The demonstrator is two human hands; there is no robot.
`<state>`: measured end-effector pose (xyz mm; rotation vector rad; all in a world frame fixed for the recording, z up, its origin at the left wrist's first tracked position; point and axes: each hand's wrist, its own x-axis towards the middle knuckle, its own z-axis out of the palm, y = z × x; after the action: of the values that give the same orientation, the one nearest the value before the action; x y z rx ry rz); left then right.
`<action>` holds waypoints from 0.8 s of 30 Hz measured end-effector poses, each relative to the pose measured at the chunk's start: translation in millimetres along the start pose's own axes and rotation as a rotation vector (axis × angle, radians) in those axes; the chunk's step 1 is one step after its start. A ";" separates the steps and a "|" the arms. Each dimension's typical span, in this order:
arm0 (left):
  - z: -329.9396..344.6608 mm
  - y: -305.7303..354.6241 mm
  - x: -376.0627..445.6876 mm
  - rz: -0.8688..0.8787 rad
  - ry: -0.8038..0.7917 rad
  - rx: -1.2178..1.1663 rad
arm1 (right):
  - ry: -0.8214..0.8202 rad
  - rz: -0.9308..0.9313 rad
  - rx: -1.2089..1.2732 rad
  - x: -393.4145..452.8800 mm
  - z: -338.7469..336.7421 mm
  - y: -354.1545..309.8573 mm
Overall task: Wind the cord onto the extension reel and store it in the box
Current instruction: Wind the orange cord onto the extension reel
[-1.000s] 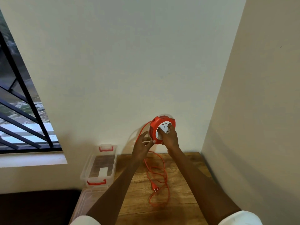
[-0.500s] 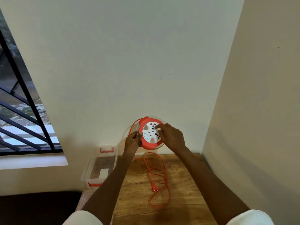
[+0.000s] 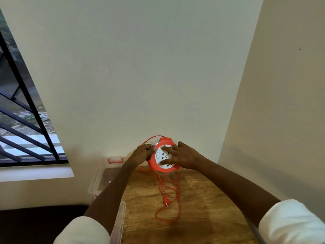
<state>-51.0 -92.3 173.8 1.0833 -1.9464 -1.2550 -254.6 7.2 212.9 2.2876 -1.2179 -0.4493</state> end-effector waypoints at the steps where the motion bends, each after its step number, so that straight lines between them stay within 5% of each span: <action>1: 1.2 1.5 0.0 0.005 -0.012 0.002 | -0.016 -0.012 -0.021 -0.7 1.0 -0.3; 8: 9.7 7.8 -1.5 -0.024 -0.031 -0.065 | 0.041 -0.009 -0.170 -5.9 11.7 -0.9; 12: 22.3 7.3 -0.9 -0.038 0.098 -0.231 | 0.181 0.261 -0.059 -0.9 16.2 -3.2; 17: 58.1 8.3 -9.3 -0.029 0.317 -0.506 | 0.261 0.738 0.435 12.6 16.7 -16.7; 24: 94.2 10.3 -20.8 -0.006 0.428 -0.498 | 0.468 1.475 1.543 31.6 7.5 -33.8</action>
<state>-119.4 -29.5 145.5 0.9917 -1.2289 -1.2896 -218.5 -5.4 185.8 1.1404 -2.8311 1.9081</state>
